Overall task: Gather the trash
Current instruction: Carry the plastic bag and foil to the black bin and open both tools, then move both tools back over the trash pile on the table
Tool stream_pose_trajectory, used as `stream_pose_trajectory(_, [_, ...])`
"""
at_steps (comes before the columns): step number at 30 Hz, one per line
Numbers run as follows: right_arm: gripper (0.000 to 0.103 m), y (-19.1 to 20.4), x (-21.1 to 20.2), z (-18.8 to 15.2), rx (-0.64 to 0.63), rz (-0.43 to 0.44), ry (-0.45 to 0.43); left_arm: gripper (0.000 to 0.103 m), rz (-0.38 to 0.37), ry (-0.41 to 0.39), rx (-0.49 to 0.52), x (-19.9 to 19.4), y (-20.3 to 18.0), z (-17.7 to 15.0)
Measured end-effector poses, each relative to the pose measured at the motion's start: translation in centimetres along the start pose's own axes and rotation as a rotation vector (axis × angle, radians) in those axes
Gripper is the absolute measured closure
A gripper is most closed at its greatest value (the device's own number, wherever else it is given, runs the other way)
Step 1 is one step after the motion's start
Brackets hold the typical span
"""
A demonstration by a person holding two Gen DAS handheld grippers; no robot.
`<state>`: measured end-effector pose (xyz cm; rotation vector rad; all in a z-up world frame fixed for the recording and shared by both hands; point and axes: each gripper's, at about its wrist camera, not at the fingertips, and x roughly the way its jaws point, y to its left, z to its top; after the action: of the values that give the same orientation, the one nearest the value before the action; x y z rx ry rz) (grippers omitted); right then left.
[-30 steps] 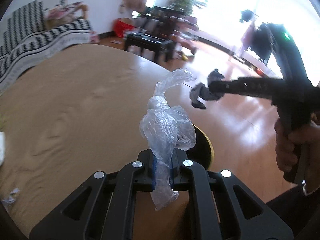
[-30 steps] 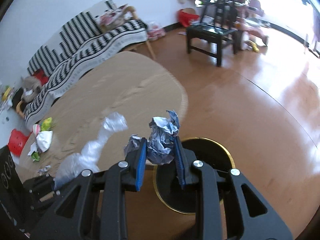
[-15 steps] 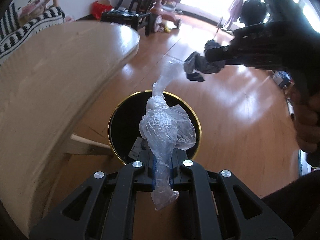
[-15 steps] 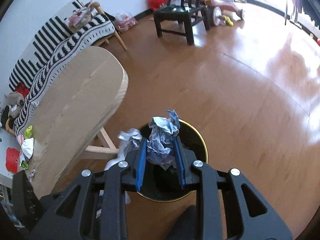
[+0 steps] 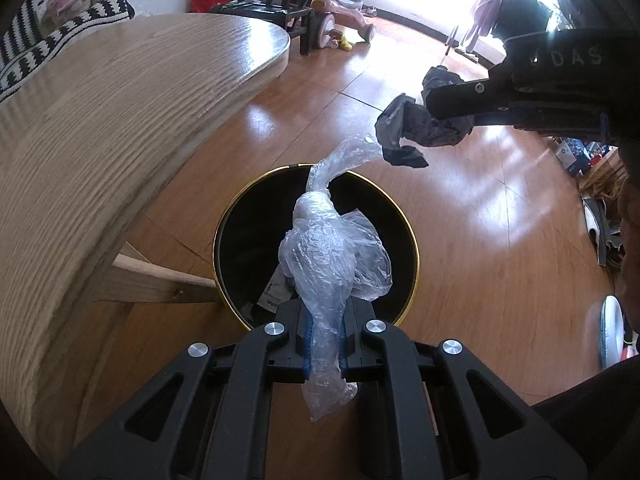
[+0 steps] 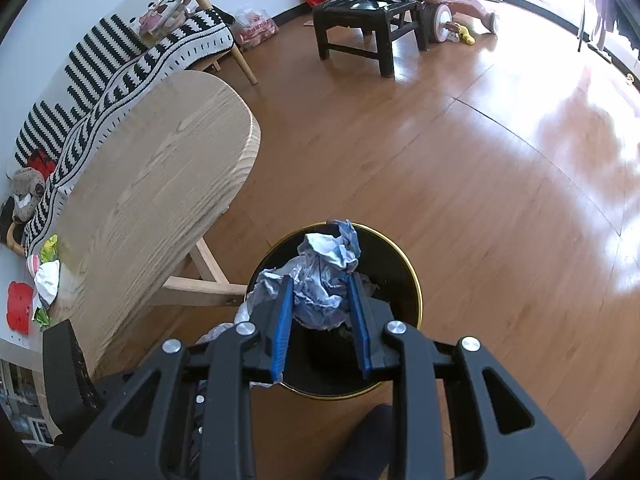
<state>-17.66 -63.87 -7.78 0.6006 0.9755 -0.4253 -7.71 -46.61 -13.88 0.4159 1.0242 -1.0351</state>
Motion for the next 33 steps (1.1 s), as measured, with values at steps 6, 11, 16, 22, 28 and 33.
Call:
stream_pose_trajectory(6, [0.075, 0.1, 0.0, 0.2, 0.003, 0.002, -0.003, 0.095, -0.004, -0.005, -0.002, -0.4, -0.1, -0.1])
stream_pose_trajectory(11, [0.075, -0.1, 0.1, 0.3, 0.005, 0.006, -0.002, 0.094, -0.001, -0.013, 0.004, -0.8, -0.4, -0.1])
stream_pose_trajectory(16, [0.041, -0.8, -0.2, 0.4, 0.017, 0.008, -0.025, 0.056, 0.002, -0.011, -0.003, -0.8, -0.6, -0.3])
stream_pose_trajectory(22, [0.038, -0.9, -0.5, 0.6, 0.021, 0.012, -0.039, 0.028, 0.002, -0.047, 0.012, -1.6, -1.2, -0.2])
stream_pose_trajectory(28, [0.037, -0.7, -0.6, 0.6, 0.020, 0.006, -0.043, 0.027, 0.000, -0.044, 0.016, -1.7, -1.2, -0.6])
stream_pose_trajectory(33, [0.036, -0.4, -0.8, 0.9, 0.019, 0.008, -0.048, 0.022, -0.001, -0.045, 0.019, -2.2, -1.4, -0.2])
